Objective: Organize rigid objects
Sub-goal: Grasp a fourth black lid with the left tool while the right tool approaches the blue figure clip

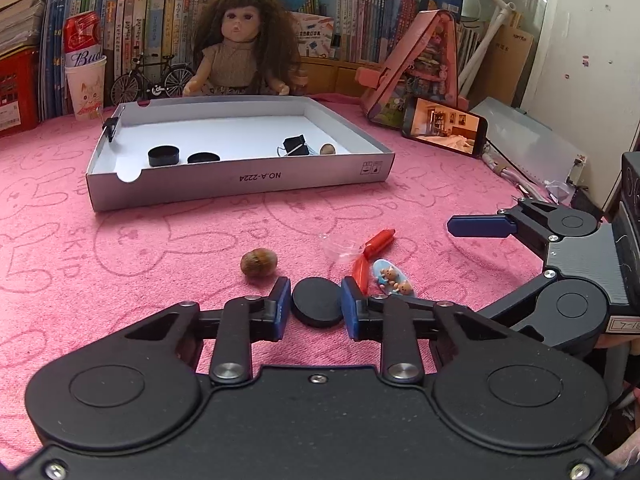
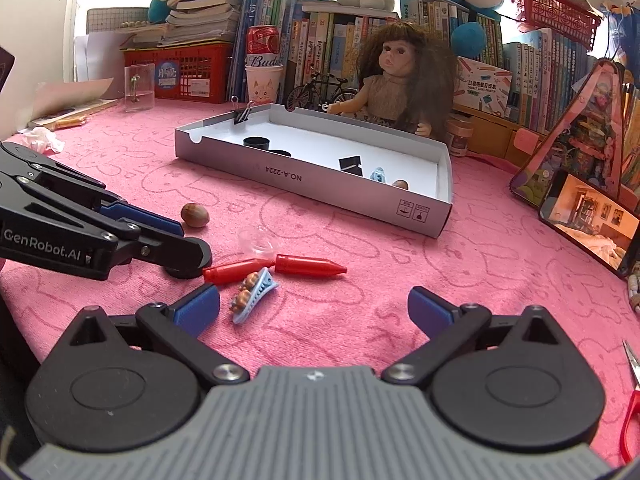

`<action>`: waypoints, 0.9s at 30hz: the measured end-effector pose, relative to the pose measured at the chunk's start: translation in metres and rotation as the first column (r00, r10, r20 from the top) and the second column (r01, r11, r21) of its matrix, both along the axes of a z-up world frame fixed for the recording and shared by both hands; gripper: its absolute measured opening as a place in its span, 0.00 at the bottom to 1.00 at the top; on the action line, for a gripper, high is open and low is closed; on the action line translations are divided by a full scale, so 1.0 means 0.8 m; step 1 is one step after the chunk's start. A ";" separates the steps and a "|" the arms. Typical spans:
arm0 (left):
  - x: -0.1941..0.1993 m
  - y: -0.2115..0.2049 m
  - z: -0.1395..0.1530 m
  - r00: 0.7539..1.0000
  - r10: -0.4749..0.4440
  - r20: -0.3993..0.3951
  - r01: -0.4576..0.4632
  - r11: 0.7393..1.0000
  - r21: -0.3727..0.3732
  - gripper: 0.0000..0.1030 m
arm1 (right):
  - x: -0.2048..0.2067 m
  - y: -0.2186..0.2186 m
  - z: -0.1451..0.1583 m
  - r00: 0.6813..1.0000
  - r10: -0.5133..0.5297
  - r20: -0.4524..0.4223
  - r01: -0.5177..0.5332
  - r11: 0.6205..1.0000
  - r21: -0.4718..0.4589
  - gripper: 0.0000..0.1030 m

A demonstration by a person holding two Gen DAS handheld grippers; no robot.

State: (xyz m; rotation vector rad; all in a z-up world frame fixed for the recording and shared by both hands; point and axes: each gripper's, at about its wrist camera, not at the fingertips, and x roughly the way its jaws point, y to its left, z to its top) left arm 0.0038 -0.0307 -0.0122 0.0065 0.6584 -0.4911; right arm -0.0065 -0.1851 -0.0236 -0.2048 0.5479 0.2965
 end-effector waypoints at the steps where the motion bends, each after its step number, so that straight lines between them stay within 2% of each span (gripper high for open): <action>1: 0.000 -0.002 -0.001 1.000 0.001 0.004 -0.001 1.000 0.005 0.25 | 0.000 -0.002 -0.001 1.000 -0.006 -0.001 0.006 1.000 0.001 1.00; 6: -0.002 -0.004 0.000 1.000 0.000 0.016 -0.001 1.000 0.019 0.25 | 0.005 -0.008 -0.003 0.998 -0.060 -0.008 0.060 0.998 0.014 1.00; 11: -0.015 -0.012 -0.003 0.998 -0.012 0.069 0.007 0.998 0.068 0.26 | 0.015 -0.019 -0.005 0.994 -0.095 -0.060 0.100 0.991 0.084 1.00; 16: -0.018 -0.019 -0.005 0.995 -0.013 0.095 0.004 0.996 0.091 0.28 | 0.014 -0.019 -0.007 0.993 -0.101 -0.056 0.105 0.991 0.085 1.00; 19: -0.017 -0.019 -0.007 0.997 -0.002 0.076 -0.005 0.996 0.094 0.29 | 0.014 -0.019 -0.006 0.993 -0.101 -0.056 0.106 0.991 0.085 1.00; 27: -0.023 -0.019 -0.010 0.995 0.001 0.096 -0.012 0.994 0.107 0.29 | 0.013 -0.019 -0.007 0.993 -0.106 -0.055 0.111 0.990 0.089 1.00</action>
